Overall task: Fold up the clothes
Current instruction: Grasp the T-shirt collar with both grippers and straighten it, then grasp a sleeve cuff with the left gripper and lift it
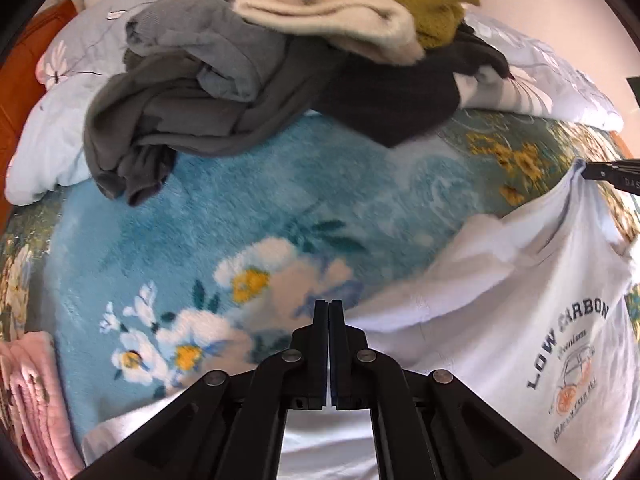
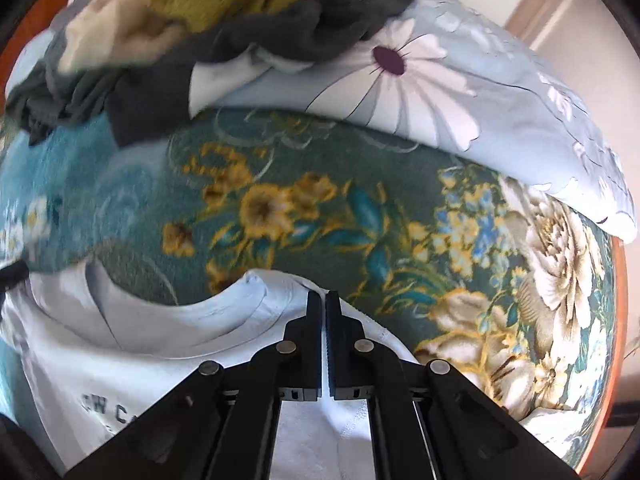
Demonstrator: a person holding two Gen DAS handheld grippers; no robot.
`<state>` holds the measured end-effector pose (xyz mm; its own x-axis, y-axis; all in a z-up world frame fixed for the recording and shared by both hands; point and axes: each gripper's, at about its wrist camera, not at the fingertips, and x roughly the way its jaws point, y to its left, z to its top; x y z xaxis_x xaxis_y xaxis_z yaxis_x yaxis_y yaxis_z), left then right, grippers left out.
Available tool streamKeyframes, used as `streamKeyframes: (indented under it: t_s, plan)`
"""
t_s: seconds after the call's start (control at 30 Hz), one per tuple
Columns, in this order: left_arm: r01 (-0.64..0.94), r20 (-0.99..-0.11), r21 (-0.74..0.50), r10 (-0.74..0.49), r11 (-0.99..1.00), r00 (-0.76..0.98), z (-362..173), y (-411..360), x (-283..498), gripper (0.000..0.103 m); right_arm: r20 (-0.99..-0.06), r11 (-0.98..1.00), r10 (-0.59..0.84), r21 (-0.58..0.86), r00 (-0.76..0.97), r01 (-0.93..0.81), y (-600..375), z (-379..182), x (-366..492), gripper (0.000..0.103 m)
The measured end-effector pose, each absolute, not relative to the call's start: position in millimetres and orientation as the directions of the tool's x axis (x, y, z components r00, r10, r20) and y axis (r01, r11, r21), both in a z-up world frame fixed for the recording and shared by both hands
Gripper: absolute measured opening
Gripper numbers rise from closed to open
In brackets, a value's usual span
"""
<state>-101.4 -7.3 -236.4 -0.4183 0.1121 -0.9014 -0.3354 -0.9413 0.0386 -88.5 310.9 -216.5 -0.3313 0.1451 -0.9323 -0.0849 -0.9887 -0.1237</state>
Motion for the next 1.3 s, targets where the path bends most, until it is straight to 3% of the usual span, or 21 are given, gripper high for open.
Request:
streamKeyframes:
  t_s: [0.1,0.2,0.4,0.53,0.6,0.63,0.67,0.73,0.8,0.87,0.93,1.13,1.3]
  plan:
    - [-0.304,-0.899,0.048,0.092,-0.951,-0.428,-231.6,-8.2,-116.2,0.000,-0.920,-0.983,0.174,-0.144,-0.350,-0.110,311.9,-210.3,-99.9,0.001]
    - [-0.295,-0.893,0.136,0.012,-0.946,-0.450,-235.5,-4.4,-121.9,0.000,-0.921,-0.975,0.218,-0.191,-0.322,-0.114,303.9,-219.3,-113.3,0.001]
    - [-0.163,-0.916,-0.023,0.086,-0.986,-0.393,-240.2,-46.4,-120.4,0.001,-0.938,-0.971,0.209,-0.165,-0.275,-0.174,301.0,-236.6,-120.6,0.001]
    - [-0.148,-0.905,-0.028,0.088,-0.989,-0.415,-228.7,-67.5,-107.3,0.003,-0.928,-0.967,0.226,-0.176,-0.298,-0.185,300.8,-228.8,-121.1,0.004]
    - [-0.146,-0.899,-0.002,0.065,-0.989,-0.433,-219.5,-76.9,-102.5,0.003,-0.904,-0.956,0.263,-0.199,-0.337,-0.214,300.1,-214.4,-119.0,0.029]
    - [-0.144,-0.896,0.016,0.049,-0.989,-0.441,-214.1,-82.2,-100.3,0.003,-0.890,-0.950,0.285,-0.212,-0.357,-0.230,299.6,-206.5,-117.7,0.066]
    - [-0.137,-0.894,0.033,0.032,-0.990,-0.447,-208.9,-88.5,-99.1,0.003,-0.874,-0.948,0.291,-0.208,-0.390,-0.240,298.3,-196.8,-114.6,0.081]
    - [-0.112,-0.888,0.058,0.000,-0.992,-0.460,-196.4,-101.5,-94.0,0.005,-0.841,-0.952,0.280,-0.184,-0.463,-0.243,293.3,-176.7,-106.7,0.082]
    - [-0.081,-0.879,0.068,-0.021,-0.994,-0.477,-183.7,-115.6,-85.8,0.015,-0.821,-0.955,0.279,-0.184,-0.498,-0.231,284.3,-162.9,-100.5,0.082]
    - [-0.044,-0.870,0.068,-0.038,-0.997,-0.492,-173.1,-129.4,-74.3,0.054,-0.806,-0.962,0.262,-0.171,-0.531,-0.215,275.5,-152.4,-95.9,0.082]
    - [-0.011,-0.849,0.065,-0.050,-0.998,-0.526,-168.9,-140.2,-56.4,0.066,-0.805,-0.971,0.224,-0.135,-0.550,-0.198,265.8,-143.0,-84.4,0.082]
    - [0.030,-0.818,0.184,-0.170,-0.982,-0.550,-180.2,-177.2,2.1,0.066,-0.838,-0.990,0.125,-0.071,-0.530,-0.122,237.1,-144.0,-44.1,0.082]
    - [0.095,-0.830,0.172,-0.196,-0.980,-0.522,-199.4,-220.9,32.5,0.068,-0.876,-0.995,0.081,-0.043,-0.476,-0.090,225.6,-160.5,-18.0,0.082]
